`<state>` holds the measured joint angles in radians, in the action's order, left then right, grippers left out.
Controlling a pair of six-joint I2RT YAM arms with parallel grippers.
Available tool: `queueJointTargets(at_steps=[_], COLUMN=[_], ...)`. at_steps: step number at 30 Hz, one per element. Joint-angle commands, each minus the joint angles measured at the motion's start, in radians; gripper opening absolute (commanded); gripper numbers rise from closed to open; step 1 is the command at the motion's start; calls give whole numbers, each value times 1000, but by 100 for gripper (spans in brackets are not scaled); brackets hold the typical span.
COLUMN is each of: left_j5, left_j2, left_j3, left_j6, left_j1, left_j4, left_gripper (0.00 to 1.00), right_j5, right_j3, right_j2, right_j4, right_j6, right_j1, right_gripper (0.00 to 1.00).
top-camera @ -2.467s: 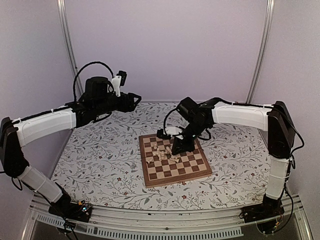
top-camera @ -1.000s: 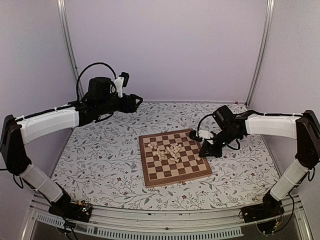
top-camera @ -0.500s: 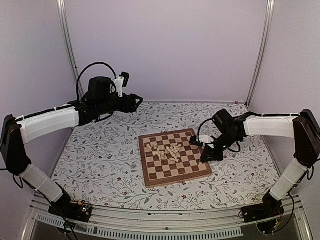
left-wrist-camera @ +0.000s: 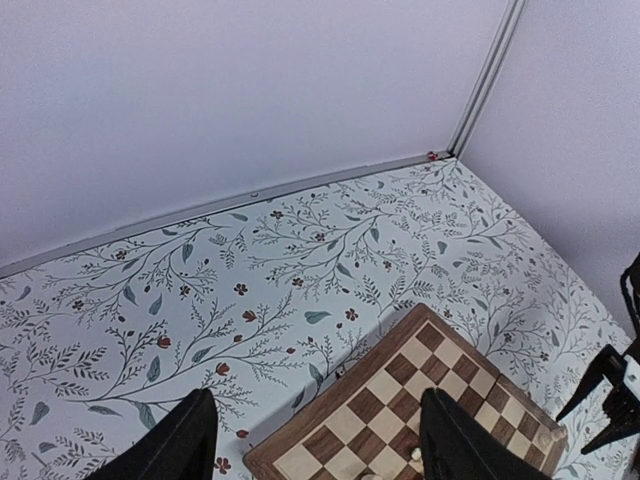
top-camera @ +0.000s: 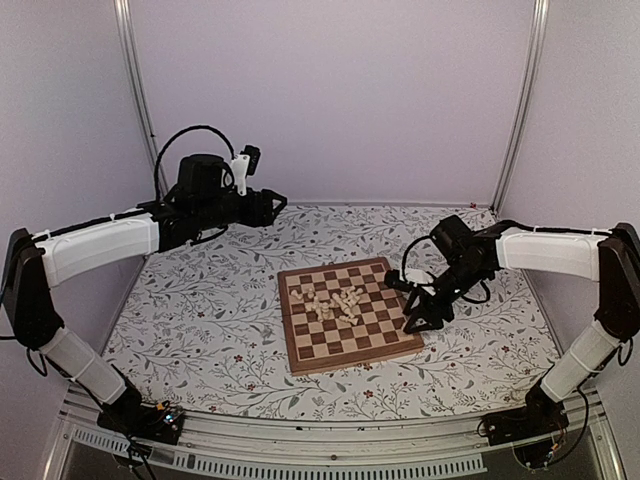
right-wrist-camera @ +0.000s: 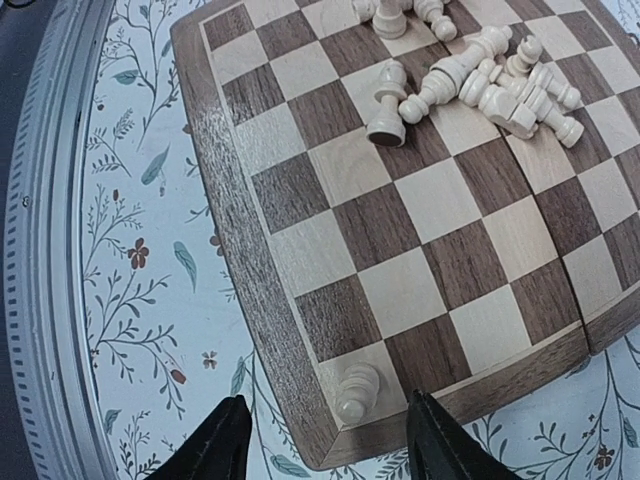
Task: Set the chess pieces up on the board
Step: Place the chess piece on the chessboard, then move the chess piece to the chessboard.
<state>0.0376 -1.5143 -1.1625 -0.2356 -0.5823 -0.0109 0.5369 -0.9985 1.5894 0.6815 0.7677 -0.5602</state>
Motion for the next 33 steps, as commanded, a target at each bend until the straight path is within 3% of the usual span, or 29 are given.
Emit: queueJointTargets(at_steps=[1, 17, 33], left_j5=[10, 18, 31], left_j2=[-7, -7, -12], left_j3=[-29, -32, -32], left_j6=[11, 12, 7], left_j1=[-8, -7, -8], left_j4=[8, 8, 8], left_gripper=[71, 70, 70], right_j5=[90, -10, -22], right_j3=[-81, -27, -59], right_j2=[-46, 75, 115], right_j4=[49, 44, 1], right_j6=[-8, 54, 24], right_j1=[40, -2, -77], right_gripper=[57, 48, 13])
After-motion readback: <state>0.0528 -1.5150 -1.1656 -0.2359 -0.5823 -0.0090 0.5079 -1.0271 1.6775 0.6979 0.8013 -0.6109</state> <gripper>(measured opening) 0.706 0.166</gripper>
